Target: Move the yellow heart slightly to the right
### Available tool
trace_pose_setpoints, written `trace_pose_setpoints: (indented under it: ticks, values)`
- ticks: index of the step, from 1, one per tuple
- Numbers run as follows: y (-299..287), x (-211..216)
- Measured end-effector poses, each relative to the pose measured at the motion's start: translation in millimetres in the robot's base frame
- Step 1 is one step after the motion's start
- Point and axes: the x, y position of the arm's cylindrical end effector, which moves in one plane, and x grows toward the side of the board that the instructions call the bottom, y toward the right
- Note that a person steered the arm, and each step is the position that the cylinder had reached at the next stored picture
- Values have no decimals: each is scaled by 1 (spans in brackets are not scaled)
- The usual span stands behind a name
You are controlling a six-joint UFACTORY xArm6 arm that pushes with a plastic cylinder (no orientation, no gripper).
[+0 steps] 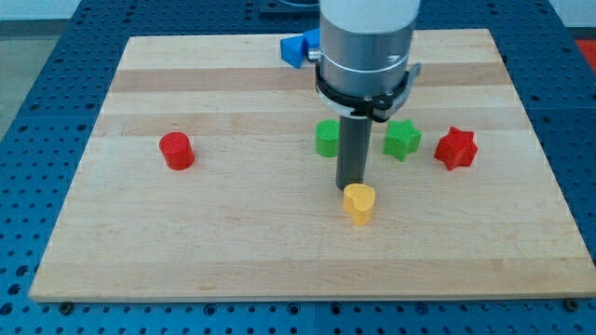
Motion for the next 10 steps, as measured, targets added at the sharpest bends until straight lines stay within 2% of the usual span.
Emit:
trace_pose_setpoints:
  ticks: [2, 4, 6, 10]
  values:
    - [-21, 3]
    - [-24, 29]
    - [41, 31]
    - [56, 21]
